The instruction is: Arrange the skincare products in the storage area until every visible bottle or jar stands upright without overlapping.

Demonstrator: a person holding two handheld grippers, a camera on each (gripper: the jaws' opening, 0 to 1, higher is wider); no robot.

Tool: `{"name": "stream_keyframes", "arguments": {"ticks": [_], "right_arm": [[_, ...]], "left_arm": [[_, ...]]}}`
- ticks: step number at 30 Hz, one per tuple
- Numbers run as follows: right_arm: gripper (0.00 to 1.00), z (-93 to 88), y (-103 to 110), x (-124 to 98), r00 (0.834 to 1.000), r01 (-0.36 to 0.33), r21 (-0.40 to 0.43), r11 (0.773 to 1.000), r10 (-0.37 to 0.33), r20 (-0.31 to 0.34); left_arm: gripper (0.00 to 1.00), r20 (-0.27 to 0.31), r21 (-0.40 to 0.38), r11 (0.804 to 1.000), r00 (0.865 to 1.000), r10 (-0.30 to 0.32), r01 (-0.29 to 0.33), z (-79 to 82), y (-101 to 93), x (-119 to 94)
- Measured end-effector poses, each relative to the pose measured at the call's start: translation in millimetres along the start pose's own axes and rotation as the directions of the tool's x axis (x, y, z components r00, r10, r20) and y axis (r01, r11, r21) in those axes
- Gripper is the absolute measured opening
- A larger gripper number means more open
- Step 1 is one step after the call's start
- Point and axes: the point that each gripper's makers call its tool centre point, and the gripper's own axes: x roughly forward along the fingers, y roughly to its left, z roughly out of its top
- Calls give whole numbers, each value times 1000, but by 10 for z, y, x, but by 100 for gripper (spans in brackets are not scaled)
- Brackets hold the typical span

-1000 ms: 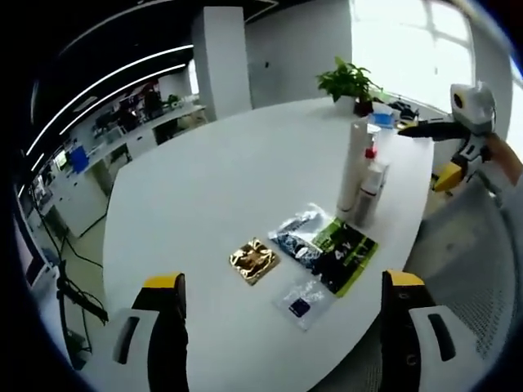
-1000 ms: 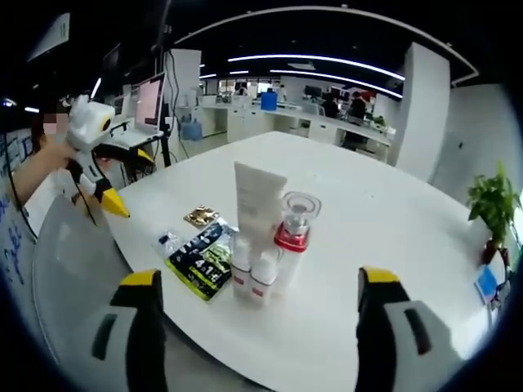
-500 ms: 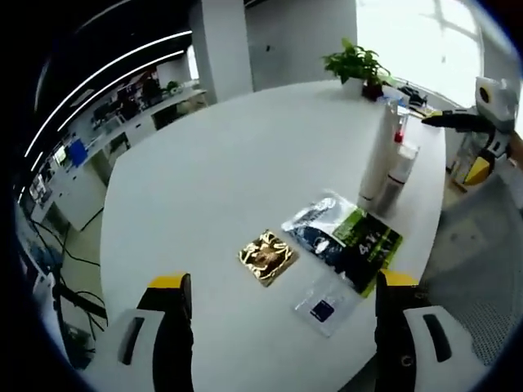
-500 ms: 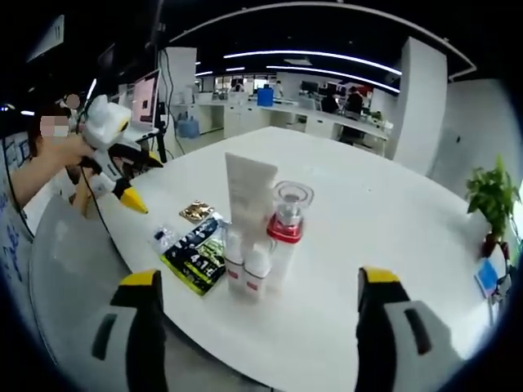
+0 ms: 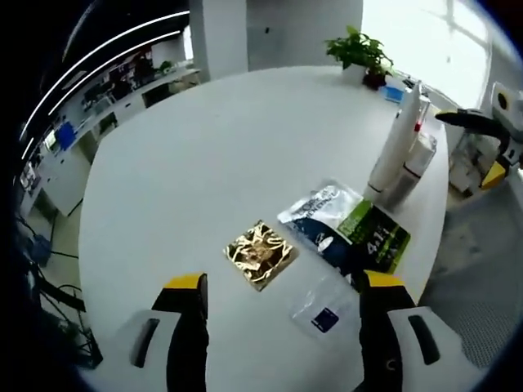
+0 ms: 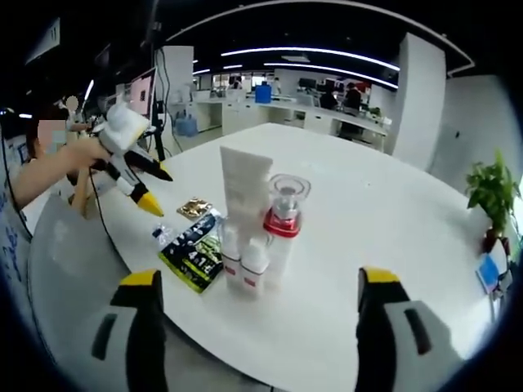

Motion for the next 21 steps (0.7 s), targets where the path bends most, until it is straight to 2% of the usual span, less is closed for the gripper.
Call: {"name": "stream_keyframes", "arguments": {"ticks": [3,5,10,16,21], "right_arm": [[100,-11,-2,0,1000,-1,1,1000,1,-3],[100,-16,-4,1,1000,-1,3,1000,1,-5],[100,-29,-12,12,1000,-1,7,1000,1,-11],[99,-32,-13,26,1000,1,7,1000,-1,-17],[98,-36,-10,26,1000,-1,9,1000,1,-21]], "left_arm": [[65,-2,-67,997,999,-45,45,-6,-44,72],[63,-6,-75,996,999,-39,39,-3,-17,110],[60,-44,-79,997,999,3,-6,-36,64,244],[59,-34,-122,990,997,68,-72,20,169,354],[60,-54,-90,989,992,111,-116,20,201,452]]}}
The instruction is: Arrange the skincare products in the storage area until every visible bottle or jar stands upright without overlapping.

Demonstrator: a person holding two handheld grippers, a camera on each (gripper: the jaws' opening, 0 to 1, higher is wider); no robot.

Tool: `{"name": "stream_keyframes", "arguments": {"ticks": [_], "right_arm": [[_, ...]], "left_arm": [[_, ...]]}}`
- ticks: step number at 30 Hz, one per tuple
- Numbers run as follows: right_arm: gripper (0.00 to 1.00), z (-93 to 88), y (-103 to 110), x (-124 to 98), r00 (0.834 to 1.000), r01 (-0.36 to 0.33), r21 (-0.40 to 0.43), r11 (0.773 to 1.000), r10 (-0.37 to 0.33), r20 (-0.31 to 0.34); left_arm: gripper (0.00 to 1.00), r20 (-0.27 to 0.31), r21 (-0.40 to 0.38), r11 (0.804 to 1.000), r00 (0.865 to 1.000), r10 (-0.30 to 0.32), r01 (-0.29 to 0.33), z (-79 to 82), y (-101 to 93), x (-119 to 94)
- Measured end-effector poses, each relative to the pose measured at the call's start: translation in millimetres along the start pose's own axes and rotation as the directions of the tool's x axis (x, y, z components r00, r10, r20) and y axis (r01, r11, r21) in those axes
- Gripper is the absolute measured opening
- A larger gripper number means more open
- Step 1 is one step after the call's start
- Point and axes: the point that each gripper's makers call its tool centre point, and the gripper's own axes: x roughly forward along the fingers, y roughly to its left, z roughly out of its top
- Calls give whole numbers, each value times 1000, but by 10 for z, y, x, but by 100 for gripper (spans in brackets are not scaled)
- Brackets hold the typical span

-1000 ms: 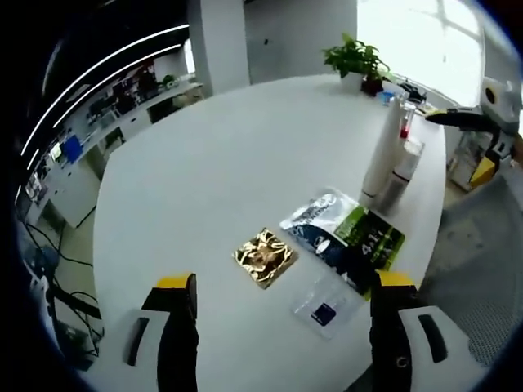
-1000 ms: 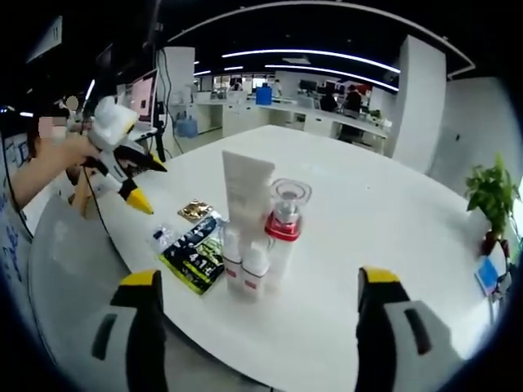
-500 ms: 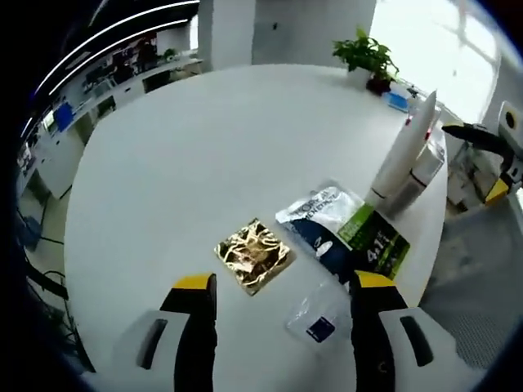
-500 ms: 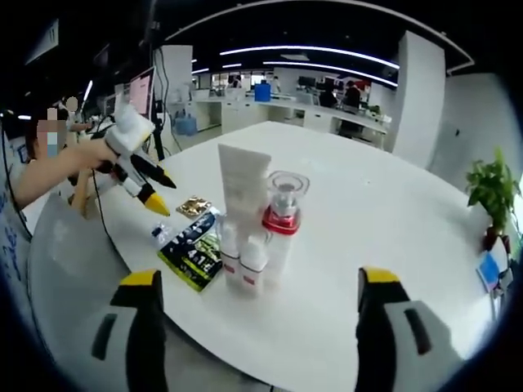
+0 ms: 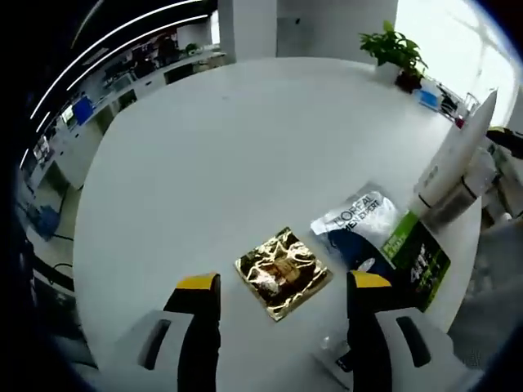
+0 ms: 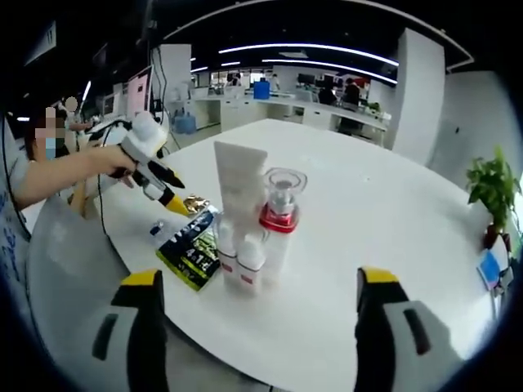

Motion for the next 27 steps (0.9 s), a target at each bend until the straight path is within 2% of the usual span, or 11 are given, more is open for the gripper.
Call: {"name": "stream_keyframes", "arguments": {"ticks": [5,8,13,18,24,27], "right_arm": [[98,-1,-17,-18,1000,6,3,1000,-6,-1],[97,-10,-23,-23,1000,9,6,1000,-9,-3],[97,-15,-7,-28,1000,7,4,1000,-7,-5],[97,-14,13,-19,1000,1,2,1000,-1,-5],[97,-5,19,-10,1000,-1,-1,1000,1,-4],[96,-7,21,-7,1000,-3,0,1000,3,-3]], "left_arm": [[60,-2,3,1000,1000,10,-10,11,-27,60],[59,-27,46,998,999,42,-41,-22,19,90],[58,-25,32,998,999,46,-46,-25,62,99],[56,-38,59,997,998,55,-53,-68,138,70],[47,-42,67,995,996,78,-75,-116,285,40],[53,-29,66,997,998,47,-45,-87,248,49]]}}
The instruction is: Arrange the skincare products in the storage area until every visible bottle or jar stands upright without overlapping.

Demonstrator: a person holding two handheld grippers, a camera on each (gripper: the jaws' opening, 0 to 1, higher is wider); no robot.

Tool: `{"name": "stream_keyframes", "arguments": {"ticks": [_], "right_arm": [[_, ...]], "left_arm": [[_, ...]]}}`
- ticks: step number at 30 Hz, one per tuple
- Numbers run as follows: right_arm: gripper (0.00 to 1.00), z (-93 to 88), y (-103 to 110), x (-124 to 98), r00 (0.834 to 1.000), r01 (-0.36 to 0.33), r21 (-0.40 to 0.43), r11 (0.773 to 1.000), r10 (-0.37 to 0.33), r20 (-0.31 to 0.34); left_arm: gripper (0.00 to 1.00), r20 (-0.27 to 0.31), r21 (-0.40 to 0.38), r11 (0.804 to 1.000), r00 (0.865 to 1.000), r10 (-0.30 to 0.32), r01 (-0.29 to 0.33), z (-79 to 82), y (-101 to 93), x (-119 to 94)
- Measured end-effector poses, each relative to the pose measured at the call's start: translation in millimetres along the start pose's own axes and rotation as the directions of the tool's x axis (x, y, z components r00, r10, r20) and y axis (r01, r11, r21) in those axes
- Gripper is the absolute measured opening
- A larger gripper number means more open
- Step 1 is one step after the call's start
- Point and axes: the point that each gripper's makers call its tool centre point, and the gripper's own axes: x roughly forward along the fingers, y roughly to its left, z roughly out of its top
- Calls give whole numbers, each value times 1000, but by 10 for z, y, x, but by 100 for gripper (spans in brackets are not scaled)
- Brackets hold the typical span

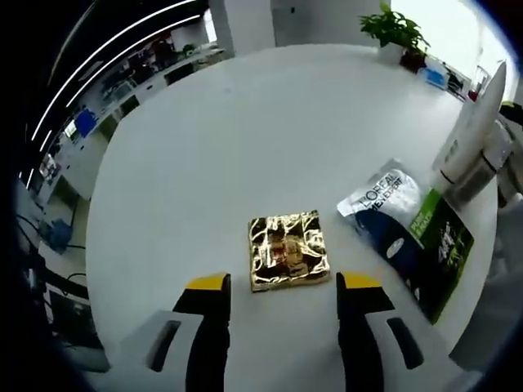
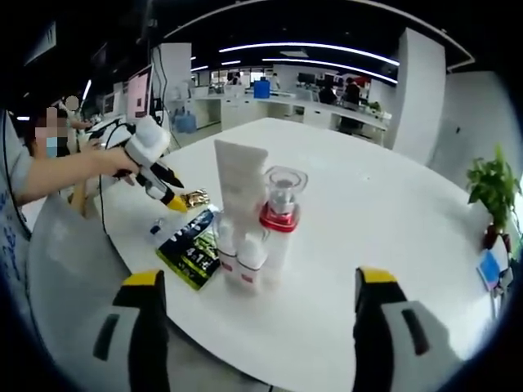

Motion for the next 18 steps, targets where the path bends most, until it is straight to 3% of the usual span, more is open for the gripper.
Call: {"name": "stream_keyframes", "arguments": {"ticks": [6,18], "right_arm": [[96,-24,10,8,1000,-6,-2,1000,6,-9],[97,-50,-52,-3,1000,6,15,1000,-6,-11]], "left_arm": [[53,25,-21,1000,1000,-10,11,104,9,69],[53,20,-76,996,999,-36,37,120,12,206]]}}
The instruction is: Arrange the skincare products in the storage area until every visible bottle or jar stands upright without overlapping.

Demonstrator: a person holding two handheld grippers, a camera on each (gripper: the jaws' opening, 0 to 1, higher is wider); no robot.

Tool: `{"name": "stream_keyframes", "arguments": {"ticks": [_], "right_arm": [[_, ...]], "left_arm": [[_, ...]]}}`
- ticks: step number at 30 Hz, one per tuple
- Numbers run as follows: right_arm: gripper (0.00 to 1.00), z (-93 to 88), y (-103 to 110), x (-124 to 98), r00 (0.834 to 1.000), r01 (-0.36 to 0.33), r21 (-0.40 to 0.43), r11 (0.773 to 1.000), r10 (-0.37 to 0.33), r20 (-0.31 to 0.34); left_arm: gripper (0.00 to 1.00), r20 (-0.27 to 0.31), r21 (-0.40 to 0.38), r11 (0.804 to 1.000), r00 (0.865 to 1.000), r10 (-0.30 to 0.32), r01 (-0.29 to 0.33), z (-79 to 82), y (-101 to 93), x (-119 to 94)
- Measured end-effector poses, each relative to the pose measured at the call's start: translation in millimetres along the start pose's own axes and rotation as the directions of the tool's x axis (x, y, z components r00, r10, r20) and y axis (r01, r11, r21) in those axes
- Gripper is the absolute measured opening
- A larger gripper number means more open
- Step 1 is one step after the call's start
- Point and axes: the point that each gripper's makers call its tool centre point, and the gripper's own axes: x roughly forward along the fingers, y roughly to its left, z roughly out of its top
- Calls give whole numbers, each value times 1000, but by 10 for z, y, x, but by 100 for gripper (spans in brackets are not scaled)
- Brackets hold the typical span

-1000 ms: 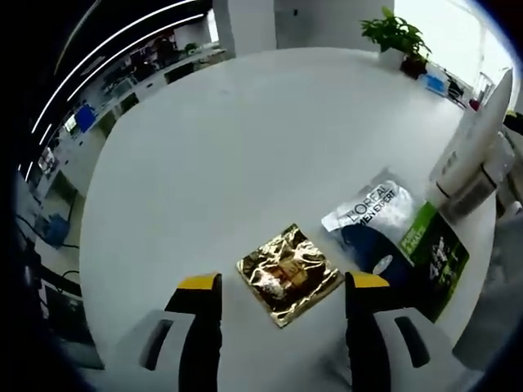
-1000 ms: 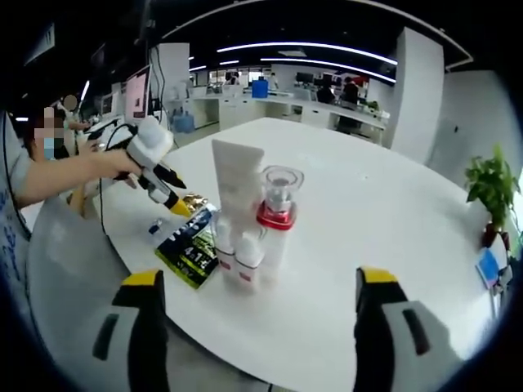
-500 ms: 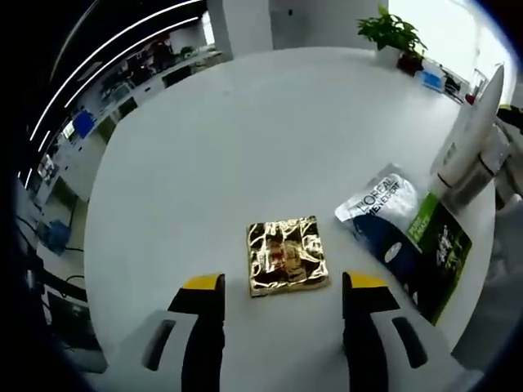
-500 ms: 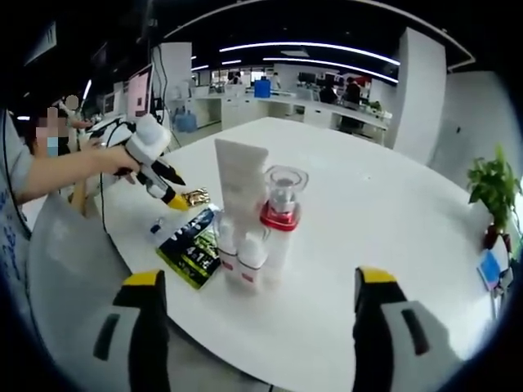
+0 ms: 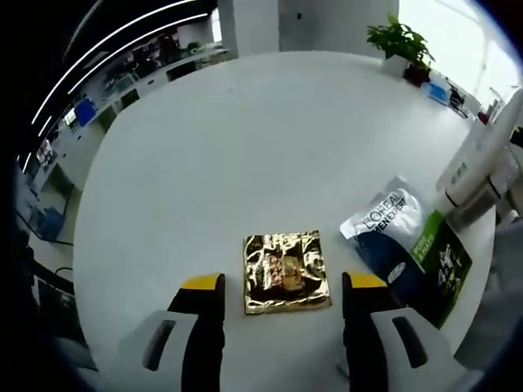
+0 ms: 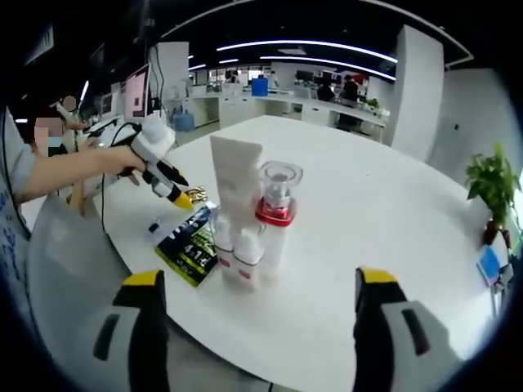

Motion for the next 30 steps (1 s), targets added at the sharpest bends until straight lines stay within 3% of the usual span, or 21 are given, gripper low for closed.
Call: {"name": "stream_keyframes", "arguments": {"ticks": [20,23,30], "right_arm": [[100,69,-13,31,1000,-11,5,1000,11,28],[100,68,-7,28,1000,-11,1,1000,11,27],[100,82,0,6,999,-6,0,1000,6,33]], "left_arm": [[44,4,35,999,1000,-31,30,20,-48,-17],[37,3,33,999,1000,-29,29,26,-42,-25],[37,-14,40,999,999,-33,34,26,-51,-33]]}}
